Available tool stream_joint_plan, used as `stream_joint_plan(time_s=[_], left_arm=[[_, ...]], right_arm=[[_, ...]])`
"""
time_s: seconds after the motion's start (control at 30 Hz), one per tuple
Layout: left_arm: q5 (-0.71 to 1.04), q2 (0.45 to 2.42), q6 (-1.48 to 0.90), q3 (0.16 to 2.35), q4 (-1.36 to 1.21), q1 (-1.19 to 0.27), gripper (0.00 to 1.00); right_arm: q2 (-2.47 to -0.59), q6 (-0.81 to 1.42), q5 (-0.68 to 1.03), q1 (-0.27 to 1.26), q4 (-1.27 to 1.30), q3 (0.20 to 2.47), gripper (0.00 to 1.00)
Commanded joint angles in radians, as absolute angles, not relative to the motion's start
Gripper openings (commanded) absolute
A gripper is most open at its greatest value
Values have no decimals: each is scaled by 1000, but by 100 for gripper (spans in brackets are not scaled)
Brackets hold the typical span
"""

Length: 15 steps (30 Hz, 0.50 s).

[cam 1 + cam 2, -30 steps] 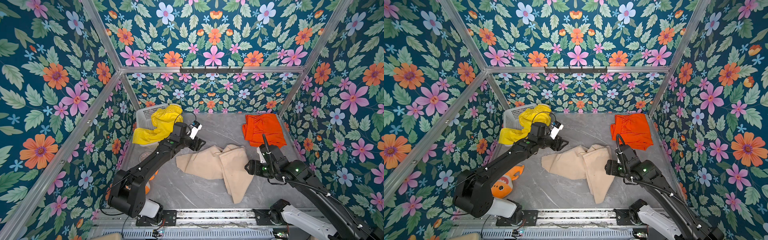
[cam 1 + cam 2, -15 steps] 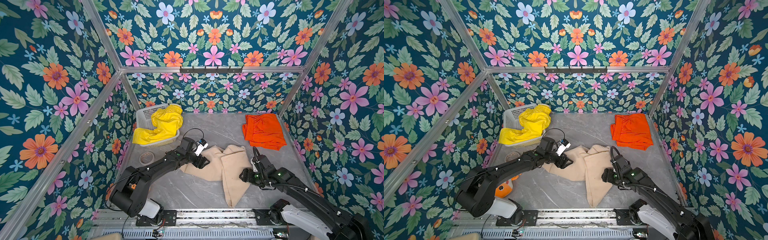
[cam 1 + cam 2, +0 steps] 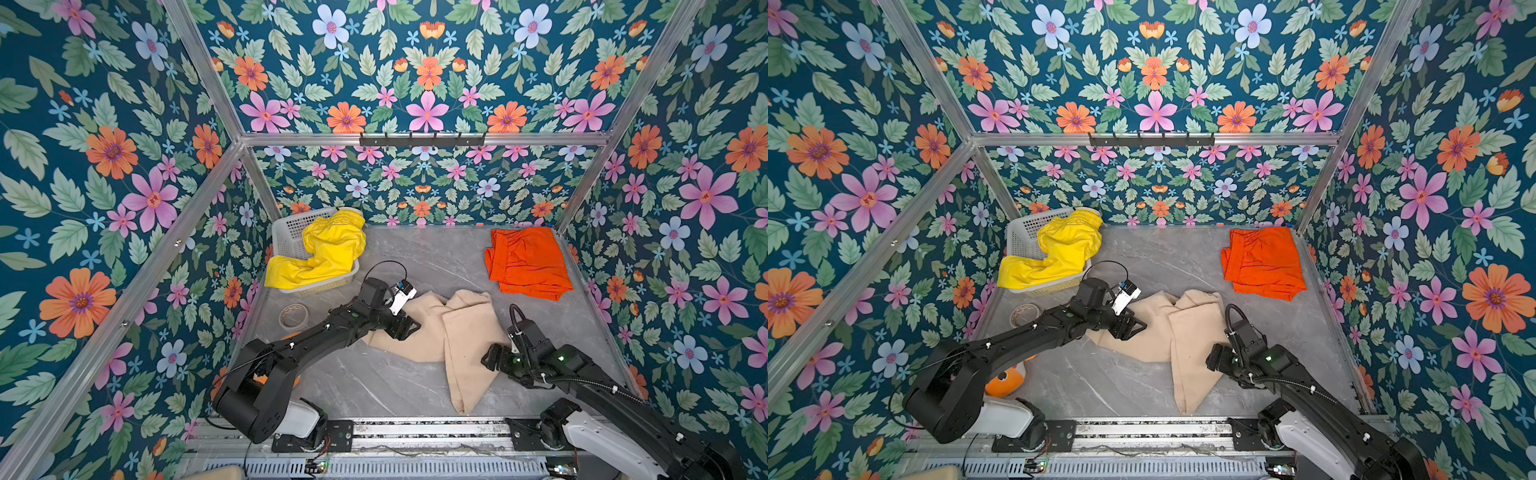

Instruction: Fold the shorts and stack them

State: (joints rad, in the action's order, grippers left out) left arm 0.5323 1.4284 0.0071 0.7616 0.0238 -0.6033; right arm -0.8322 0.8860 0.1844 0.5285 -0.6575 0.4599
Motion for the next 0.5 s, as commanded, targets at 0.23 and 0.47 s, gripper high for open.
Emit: stream_joint_plan(time_s=[0.23,0.47], left_arm=[[579,1389,-51,741,-78,-609,72],[614,1295,23,753,-67,-611,69]], right_arm=[[-900,911,290,529,-284,385,50],[-844,778,235,529,-450,666,5]])
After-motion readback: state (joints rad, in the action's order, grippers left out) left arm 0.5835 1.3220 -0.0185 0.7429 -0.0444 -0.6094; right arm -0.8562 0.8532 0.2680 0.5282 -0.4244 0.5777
